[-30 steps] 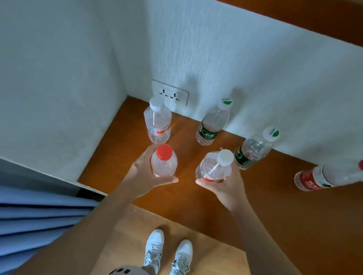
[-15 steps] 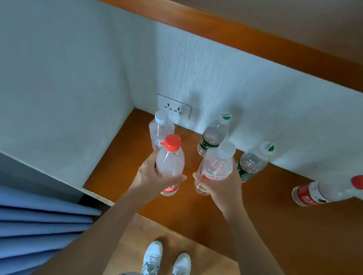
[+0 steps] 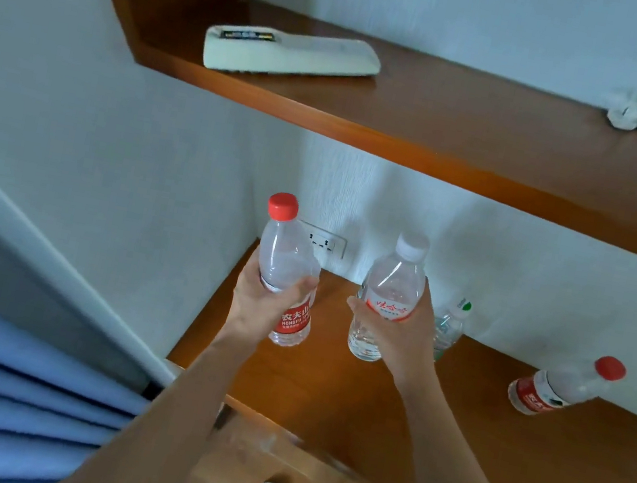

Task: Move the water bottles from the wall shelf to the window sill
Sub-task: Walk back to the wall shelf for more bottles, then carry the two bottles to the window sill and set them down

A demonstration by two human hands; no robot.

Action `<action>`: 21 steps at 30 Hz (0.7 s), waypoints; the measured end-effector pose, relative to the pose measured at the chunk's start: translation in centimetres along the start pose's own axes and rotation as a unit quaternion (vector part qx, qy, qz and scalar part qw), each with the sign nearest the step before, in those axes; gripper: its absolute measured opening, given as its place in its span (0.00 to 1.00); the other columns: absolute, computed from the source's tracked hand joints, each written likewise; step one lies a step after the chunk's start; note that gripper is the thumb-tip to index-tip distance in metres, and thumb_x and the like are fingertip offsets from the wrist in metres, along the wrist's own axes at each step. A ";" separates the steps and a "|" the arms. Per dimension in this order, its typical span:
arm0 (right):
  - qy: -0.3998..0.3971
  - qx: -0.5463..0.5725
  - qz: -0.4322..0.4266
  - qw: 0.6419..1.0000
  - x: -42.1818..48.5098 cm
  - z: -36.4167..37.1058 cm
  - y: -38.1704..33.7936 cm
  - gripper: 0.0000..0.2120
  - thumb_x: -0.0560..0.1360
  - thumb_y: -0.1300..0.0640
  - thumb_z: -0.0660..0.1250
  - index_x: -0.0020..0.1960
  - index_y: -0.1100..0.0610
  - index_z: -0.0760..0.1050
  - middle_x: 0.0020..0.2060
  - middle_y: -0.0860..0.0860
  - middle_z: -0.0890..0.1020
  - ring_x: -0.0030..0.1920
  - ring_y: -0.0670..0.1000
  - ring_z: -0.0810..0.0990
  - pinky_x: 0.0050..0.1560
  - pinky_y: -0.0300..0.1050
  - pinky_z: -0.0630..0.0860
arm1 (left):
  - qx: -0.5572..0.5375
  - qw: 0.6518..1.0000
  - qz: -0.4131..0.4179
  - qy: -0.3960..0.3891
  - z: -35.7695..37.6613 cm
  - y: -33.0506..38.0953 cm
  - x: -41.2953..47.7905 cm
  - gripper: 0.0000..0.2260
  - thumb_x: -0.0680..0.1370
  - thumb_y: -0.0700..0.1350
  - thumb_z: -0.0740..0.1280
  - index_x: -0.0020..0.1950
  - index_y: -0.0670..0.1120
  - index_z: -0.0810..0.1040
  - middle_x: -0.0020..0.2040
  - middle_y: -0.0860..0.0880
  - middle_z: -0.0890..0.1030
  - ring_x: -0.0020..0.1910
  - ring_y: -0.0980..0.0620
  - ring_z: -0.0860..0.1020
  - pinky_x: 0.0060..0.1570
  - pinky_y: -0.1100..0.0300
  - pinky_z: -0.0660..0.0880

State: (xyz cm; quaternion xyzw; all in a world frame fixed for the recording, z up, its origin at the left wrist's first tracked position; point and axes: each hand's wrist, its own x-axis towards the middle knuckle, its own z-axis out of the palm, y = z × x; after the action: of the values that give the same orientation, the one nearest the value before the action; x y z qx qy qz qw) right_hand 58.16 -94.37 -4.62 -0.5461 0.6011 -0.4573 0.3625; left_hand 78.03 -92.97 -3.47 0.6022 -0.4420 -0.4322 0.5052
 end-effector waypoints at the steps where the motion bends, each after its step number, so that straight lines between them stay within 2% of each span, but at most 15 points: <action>1: -0.007 0.012 0.000 1.000 0.0 0.3 -0.3 0.34 0.65 0.53 0.82 0.65 0.46 0.68 0.51 0.40 0.79 0.49 0.35 0.80 0.45 0.28 0.77 | -0.001 1.000 0.006 0.005 -0.6 0.2 -0.1 0.41 0.60 0.67 0.76 0.68 0.52 0.71 0.58 0.50 0.81 0.56 0.47 0.81 0.55 0.50 0.81; 3: -0.027 0.029 -0.006 0.999 -0.2 1.3 -0.9 0.31 0.66 0.54 0.81 0.61 0.41 0.67 0.51 0.37 0.77 0.50 0.29 0.78 0.42 0.23 0.74 | -0.005 1.000 0.018 0.016 -1.9 0.6 -0.6 0.37 0.62 0.62 0.77 0.67 0.50 0.72 0.56 0.49 0.81 0.55 0.48 0.81 0.53 0.53 0.81; 5: -0.049 0.041 -0.013 0.998 -0.5 2.4 -1.6 0.32 0.66 0.53 0.82 0.62 0.40 0.67 0.53 0.38 0.78 0.54 0.35 0.80 0.48 0.28 0.77 | -0.004 0.999 0.028 0.034 -3.2 0.8 -1.2 0.31 0.64 0.59 0.76 0.64 0.53 0.72 0.54 0.50 0.81 0.53 0.49 0.82 0.50 0.57 0.81; 7: -0.079 0.053 -0.027 0.995 -0.7 3.7 -2.0 0.32 0.66 0.53 0.82 0.61 0.39 0.68 0.54 0.38 0.79 0.55 0.36 0.80 0.47 0.29 0.78 | -0.010 0.998 0.034 0.057 -4.7 0.7 -1.9 0.26 0.64 0.58 0.77 0.59 0.58 0.72 0.52 0.51 0.81 0.52 0.50 0.82 0.48 0.60 0.81; 11: -0.151 0.067 -0.053 0.985 -1.4 5.9 -3.1 0.32 0.66 0.53 0.82 0.62 0.38 0.68 0.52 0.37 0.80 0.55 0.34 0.80 0.49 0.31 0.79 | -0.016 0.991 0.036 0.125 -7.4 0.6 -4.0 0.29 0.63 0.61 0.76 0.60 0.55 0.73 0.51 0.51 0.83 0.51 0.50 0.83 0.47 0.60 0.81; 13: -0.188 0.071 -0.069 0.977 -1.9 6.9 -3.6 0.30 0.67 0.54 0.81 0.59 0.37 0.67 0.51 0.35 0.78 0.53 0.30 0.79 0.46 0.29 0.78 | -0.021 0.985 0.039 0.165 -8.4 0.7 -5.7 0.29 0.63 0.60 0.76 0.60 0.52 0.74 0.49 0.50 0.83 0.50 0.50 0.83 0.45 0.60 0.81; 15: -0.230 0.076 -0.082 0.967 -2.6 7.7 -4.2 0.32 0.67 0.54 0.81 0.62 0.39 0.67 0.52 0.36 0.77 0.54 0.31 0.78 0.43 0.27 0.77 | -0.026 0.976 0.031 0.216 -9.3 0.8 -7.9 0.27 0.62 0.59 0.76 0.57 0.53 0.74 0.48 0.50 0.83 0.49 0.51 0.83 0.43 0.61 0.81; 18: -0.305 0.093 -0.108 0.942 -4.4 9.1 -4.6 0.35 0.67 0.54 0.82 0.68 0.49 0.69 0.54 0.44 0.81 0.56 0.40 0.81 0.47 0.34 0.81 | -0.030 0.957 0.014 0.287 -10.4 0.3 -11.7 0.25 0.63 0.57 0.78 0.55 0.53 0.76 0.48 0.49 0.84 0.49 0.49 0.83 0.48 0.54 0.82; 21: -0.376 0.110 -0.135 0.910 -7.3 10.6 -4.9 0.34 0.66 0.56 0.81 0.67 0.52 0.70 0.54 0.47 0.81 0.56 0.43 0.82 0.51 0.35 0.80 | -0.042 0.928 0.000 0.371 -11.1 -0.2 -16.4 0.23 0.62 0.56 0.78 0.54 0.54 0.76 0.46 0.53 0.84 0.47 0.53 0.83 0.45 0.60 0.80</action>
State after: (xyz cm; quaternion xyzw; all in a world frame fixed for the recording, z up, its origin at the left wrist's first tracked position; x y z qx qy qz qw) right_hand 70.66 -88.71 -3.86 -0.7101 0.2869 -0.3261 0.5542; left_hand 84.91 -74.55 -1.20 0.6981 -0.2045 -0.1964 0.6575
